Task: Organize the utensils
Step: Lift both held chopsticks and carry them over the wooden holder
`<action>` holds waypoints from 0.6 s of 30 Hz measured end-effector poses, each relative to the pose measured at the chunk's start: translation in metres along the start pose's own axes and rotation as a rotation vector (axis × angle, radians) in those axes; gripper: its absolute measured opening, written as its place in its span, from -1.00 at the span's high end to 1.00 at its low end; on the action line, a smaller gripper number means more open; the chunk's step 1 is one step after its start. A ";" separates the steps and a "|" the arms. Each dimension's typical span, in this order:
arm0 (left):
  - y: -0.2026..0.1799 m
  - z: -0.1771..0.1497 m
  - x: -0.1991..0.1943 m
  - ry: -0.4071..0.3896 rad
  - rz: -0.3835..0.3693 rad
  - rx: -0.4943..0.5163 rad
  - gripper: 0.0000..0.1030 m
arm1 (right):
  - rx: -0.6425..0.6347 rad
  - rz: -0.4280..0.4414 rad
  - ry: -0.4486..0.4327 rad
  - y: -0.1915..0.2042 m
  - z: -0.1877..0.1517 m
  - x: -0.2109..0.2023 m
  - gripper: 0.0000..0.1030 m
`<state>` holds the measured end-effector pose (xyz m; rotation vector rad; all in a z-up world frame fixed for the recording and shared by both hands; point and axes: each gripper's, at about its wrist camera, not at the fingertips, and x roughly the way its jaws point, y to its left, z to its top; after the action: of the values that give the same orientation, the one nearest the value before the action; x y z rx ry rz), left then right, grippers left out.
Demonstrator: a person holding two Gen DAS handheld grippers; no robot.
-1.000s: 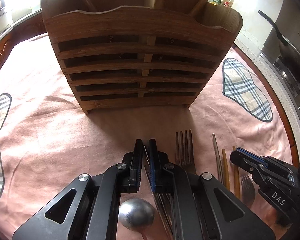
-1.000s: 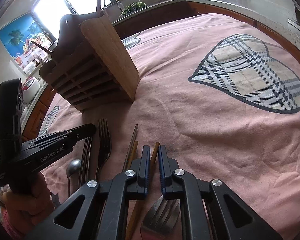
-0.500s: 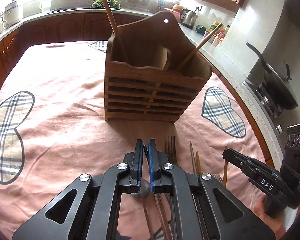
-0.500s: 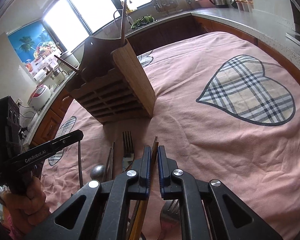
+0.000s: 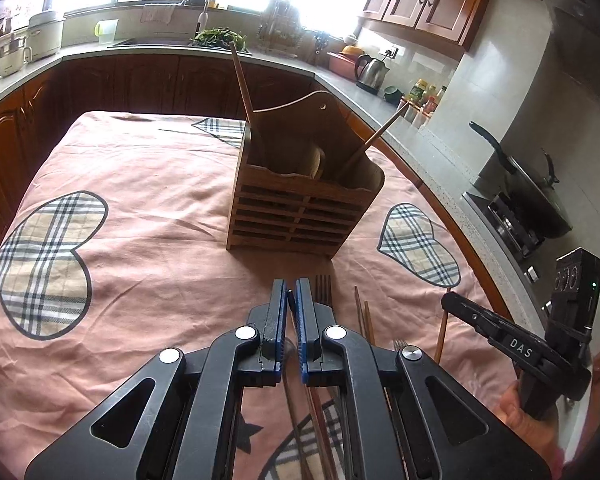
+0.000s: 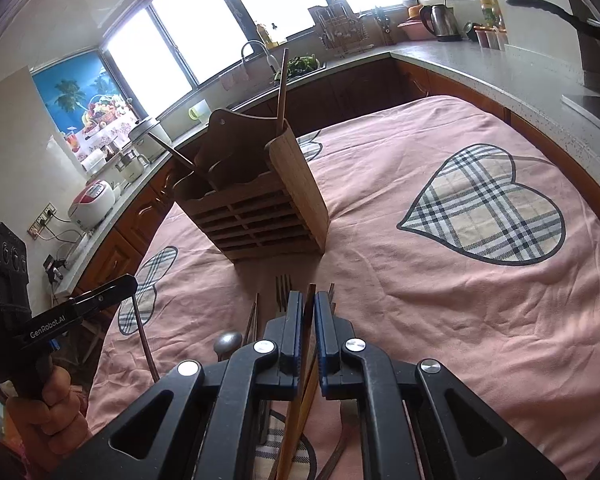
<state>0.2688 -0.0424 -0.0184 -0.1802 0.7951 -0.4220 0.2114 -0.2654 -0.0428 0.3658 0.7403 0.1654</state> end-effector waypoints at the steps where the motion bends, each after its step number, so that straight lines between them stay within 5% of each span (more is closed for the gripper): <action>1: -0.001 -0.001 -0.004 -0.007 -0.003 0.000 0.92 | -0.003 0.002 -0.005 0.001 0.000 -0.003 0.89; 18: -0.019 -0.017 -0.074 -0.110 -0.077 0.027 0.95 | -0.039 0.041 -0.094 0.025 0.000 -0.046 0.91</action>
<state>0.2045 -0.0274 0.0238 -0.2078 0.6755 -0.4908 0.1775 -0.2553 -0.0042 0.3491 0.6363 0.2003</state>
